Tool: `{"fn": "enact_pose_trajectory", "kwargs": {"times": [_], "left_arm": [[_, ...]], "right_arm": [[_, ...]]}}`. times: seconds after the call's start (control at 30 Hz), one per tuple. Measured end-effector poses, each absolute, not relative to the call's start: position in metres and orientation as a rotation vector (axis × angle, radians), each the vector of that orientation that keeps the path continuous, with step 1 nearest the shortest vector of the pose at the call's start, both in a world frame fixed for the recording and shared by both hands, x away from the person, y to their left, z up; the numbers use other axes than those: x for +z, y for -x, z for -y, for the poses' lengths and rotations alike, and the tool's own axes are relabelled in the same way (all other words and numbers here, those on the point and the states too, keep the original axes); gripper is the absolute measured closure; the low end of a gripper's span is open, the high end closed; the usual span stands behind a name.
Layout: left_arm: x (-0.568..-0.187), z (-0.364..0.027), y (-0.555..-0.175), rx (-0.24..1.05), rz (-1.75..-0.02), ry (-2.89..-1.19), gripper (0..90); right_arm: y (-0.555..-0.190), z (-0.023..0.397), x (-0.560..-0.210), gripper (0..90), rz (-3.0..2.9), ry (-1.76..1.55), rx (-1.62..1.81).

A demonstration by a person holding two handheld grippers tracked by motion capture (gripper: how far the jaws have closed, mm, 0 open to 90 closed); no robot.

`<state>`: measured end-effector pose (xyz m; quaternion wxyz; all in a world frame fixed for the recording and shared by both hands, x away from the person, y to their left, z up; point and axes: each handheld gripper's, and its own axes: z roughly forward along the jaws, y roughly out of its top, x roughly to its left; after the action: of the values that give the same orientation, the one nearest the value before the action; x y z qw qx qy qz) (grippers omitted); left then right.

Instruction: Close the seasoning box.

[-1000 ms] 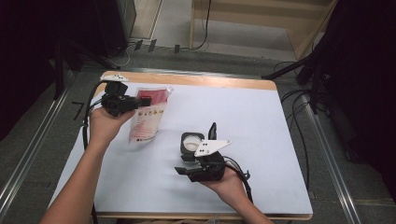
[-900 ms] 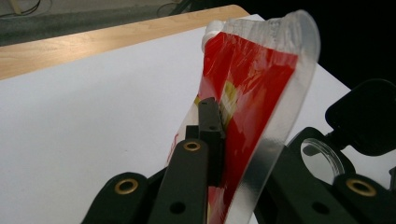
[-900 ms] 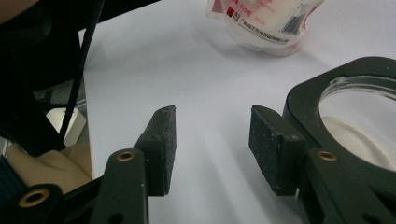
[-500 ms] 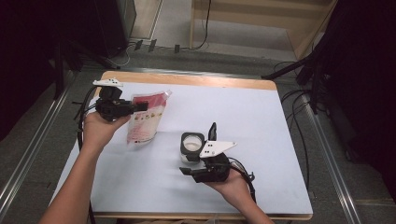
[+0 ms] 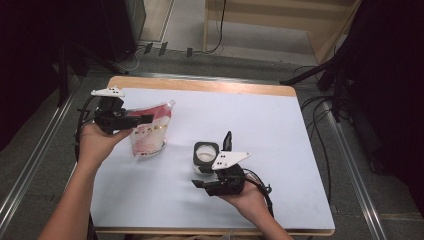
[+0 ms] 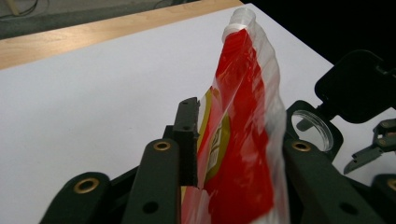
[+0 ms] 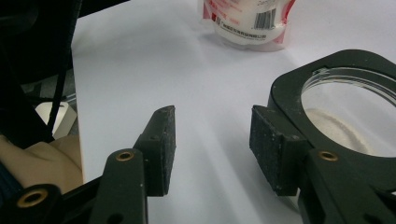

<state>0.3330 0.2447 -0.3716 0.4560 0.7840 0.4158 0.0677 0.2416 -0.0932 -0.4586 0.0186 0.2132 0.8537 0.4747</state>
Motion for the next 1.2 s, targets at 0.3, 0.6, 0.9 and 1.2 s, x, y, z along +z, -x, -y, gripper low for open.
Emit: {"fn": "enact_pose_trajectory", "kwargs": {"times": [0.3, 0.6, 0.9, 1.2], "left_arm": [[-0.372, -0.248, -0.33, 0.194, -1.029, -1.97, 60.3], [-0.368, -0.252, -0.328, 0.124, -1.055, -1.969, 51.0], [-0.36, -0.258, -0.322, 0.141, -1.05, -1.968, 50.0], [-0.343, -0.258, -0.313, 0.155, -1.047, -1.987, 47.6]], "right_arm": [[-0.243, 0.095, -0.458, 51.2, -2.645, -0.68, 1.482], [-0.244, 0.099, -0.456, 51.1, -2.643, -0.701, 1.481], [-0.243, 0.101, -0.455, 51.0, -2.645, -0.708, 1.472], [-0.242, 0.105, -0.453, 51.0, -2.651, -0.704, 1.465]]}}
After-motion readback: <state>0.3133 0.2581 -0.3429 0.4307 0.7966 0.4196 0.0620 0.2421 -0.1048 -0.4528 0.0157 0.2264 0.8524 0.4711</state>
